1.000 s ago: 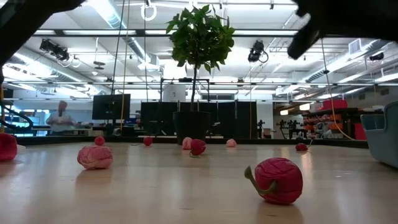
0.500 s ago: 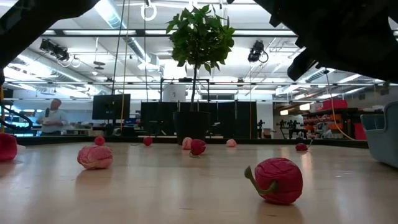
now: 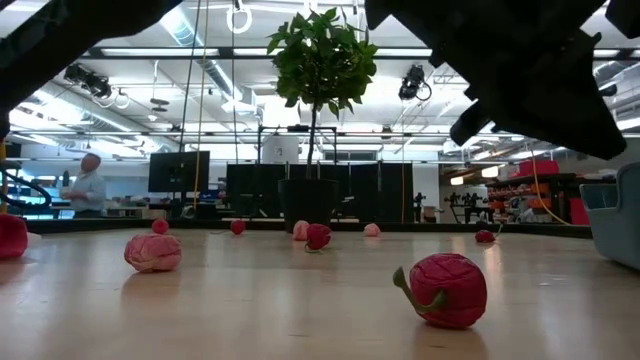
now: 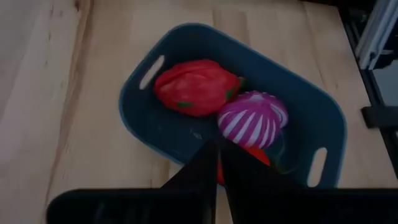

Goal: Pick and placing Produce into tupperware
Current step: Put the cherry into the bin

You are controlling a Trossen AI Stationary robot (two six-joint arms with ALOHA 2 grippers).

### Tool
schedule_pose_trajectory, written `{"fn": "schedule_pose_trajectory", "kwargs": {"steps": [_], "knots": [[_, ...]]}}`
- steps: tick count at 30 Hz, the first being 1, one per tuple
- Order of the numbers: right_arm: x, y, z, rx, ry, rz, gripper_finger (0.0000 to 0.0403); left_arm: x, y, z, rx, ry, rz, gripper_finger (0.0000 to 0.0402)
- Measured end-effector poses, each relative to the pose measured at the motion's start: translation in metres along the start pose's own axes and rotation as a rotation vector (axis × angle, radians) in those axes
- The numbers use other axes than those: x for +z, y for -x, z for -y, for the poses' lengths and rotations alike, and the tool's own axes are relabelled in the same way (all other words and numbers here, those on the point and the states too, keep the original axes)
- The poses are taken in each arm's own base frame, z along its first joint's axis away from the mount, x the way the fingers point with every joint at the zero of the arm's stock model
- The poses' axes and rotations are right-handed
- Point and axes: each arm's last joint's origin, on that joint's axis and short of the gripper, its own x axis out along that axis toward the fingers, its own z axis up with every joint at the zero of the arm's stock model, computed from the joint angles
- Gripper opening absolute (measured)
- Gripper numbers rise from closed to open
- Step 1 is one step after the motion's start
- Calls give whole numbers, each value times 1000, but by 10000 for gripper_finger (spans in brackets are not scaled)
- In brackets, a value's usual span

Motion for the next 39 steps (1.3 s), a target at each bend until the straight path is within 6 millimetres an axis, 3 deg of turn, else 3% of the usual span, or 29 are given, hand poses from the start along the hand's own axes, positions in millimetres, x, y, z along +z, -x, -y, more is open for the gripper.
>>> {"fn": "schedule_pose_trajectory", "kwargs": {"steps": [6, 11, 18, 27, 33, 39], "knots": [[0, 0, 0, 0, -5, 0, 187, 7, 2, -14, 10, 19, 24, 28], [0, 0, 0, -1, -8, 6, 187, 11, 4, -38, 51, 6, 5, 49], [2, 0, 1, -22, -96, 69, 187, 25, 14, -100, 133, 84, 27, 111], [10, 2, 4, -60, -451, 360, 187, 43, 29, -177, 208, 103, 155, 208], [12, 3, 5, -71, -477, 442, 187, 41, 25, -194, 112, 107, 217, 228], [12, 3, 5, -64, -512, 445, 187, 16, -9, -201, 86, 156, 151, 219]]}}
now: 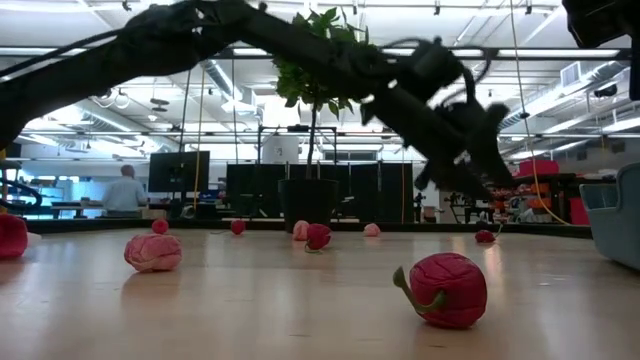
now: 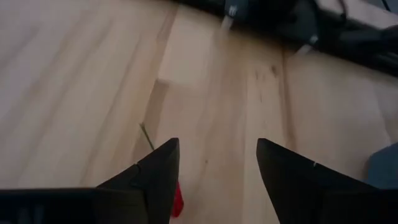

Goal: Pick and placing Produce into tupperware
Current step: Put the cherry into the bin

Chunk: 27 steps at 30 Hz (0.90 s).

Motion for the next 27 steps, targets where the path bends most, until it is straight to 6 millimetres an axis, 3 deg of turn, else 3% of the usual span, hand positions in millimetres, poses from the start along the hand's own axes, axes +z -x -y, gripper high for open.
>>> {"fn": "schedule_pose_trajectory", "kwargs": {"steps": [9, 16, 27], "knots": [[4, -1, 0, -4, -69, 8, 187, -12, -14, -15, 137, -82, 12, 219], [10, -2, -1, -8, -94, 44, 187, -11, -18, -23, 143, -103, 54, 213], [11, -3, -1, -1, -99, 53, 187, -33, -42, -26, 138, -83, 63, 209]]}}
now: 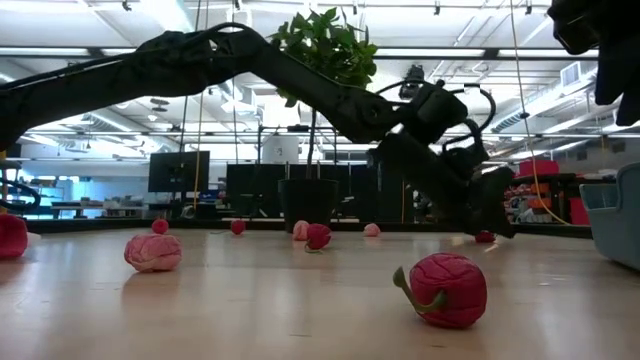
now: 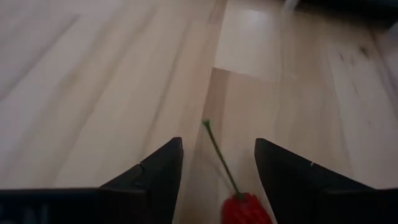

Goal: Pick and placing Produce into tupperware
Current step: Put the cherry into the bin

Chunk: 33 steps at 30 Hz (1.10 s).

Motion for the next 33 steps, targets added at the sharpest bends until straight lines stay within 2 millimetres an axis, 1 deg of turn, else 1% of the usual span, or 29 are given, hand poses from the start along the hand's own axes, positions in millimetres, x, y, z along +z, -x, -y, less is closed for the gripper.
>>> {"fn": "schedule_pose_trajectory", "kwargs": {"steps": [4, 7, 9, 11, 13, 16, 17, 21, 24, 27, 29, 33], "knots": [[0, 0, 0, 4, -2, -1, 187, -8, -7, -3, 5, 64, 2, 201], [0, 0, -1, 8, -3, -2, 187, -9, -8, -3, 8, 111, 0, 183], [0, 0, -1, 9, -4, -2, 187, -9, -8, -2, 12, 111, -1, 160], [0, 0, -1, 8, -3, -2, 187, -10, -9, -3, 18, 101, 3, 128], [0, 0, -1, 9, -3, -2, 187, -9, -9, -3, 19, 103, 13, 89], [0, 0, -1, 8, -2, -2, 187, -9, -8, -4, 15, 163, 13, 23], [0, 0, -1, 9, -2, -2, 187, -8, -8, -4, 6, 188, 12, 13], [0, 0, -1, 8, 3, -2, 187, -5, -5, 0, -65, 252, -2, 11], [0, 0, 0, 1, 6, -1, 187, -1, 2, 13, -140, 286, -49, 7], [-1, 0, 1, -11, 17, -3, 187, 6, 13, 33, -212, 295, -103, 6], [-4, 1, 2, -15, 31, -19, 187, 18, 28, 49, -239, 263, -108, 5], [-14, 4, 4, -19, 69, -108, 187, 60, 74, 86, -297, 150, -21, 4]]}}
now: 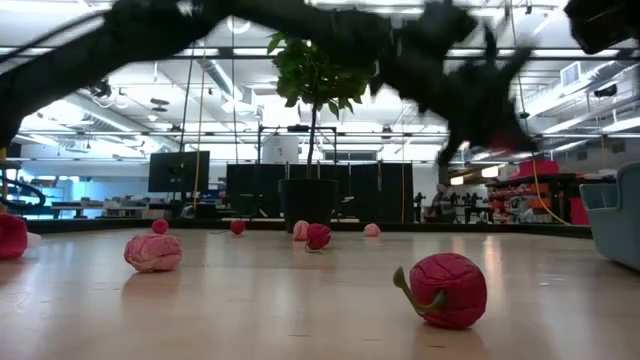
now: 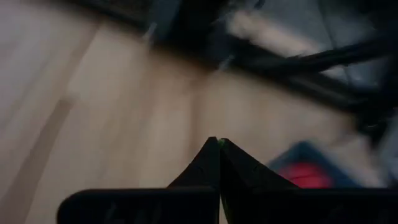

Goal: Pick and placing Produce into tupperware
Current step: Put the cherry into the bin

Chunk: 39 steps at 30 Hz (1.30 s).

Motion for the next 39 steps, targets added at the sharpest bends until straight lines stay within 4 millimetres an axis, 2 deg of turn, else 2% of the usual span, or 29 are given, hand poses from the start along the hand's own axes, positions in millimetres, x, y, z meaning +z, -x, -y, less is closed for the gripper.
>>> {"fn": "schedule_pose_trajectory", "kwargs": {"steps": [3, 10, 13, 17, 20, 25, 27, 32, 39], "knots": [[-12, 3, 2, 4, 37, -75, 187, 3, 9, 36, -37, -34, 14, 4], [-52, 15, 4, 114, 143, -208, 187, -22, 3, 98, -21, 1, 21, 4], [-66, 20, 7, 161, 208, -225, 187, -40, -4, 120, 32, -1, 29, 3], [-73, 24, 11, 195, 246, -153, 187, -58, -11, 138, 110, -4, 63, 3], [-73, 24, 11, 210, 243, -123, 187, -63, -18, 138, 139, 79, 100, 3], [-73, 24, 11, 212, 243, -116, 187, -94, -45, 124, 190, 139, 66, 3], [-73, 24, 11, 210, 244, -113, 187, -98, -50, 121, 184, 175, 77, 3], [-73, 24, 11, 210, 251, -112, 187, -103, -56, 118, 194, 185, 101, 6], [-73, 24, 11, 211, 252, -111, 187, -97, -54, 120, 189, 125, 131, 9]]}}
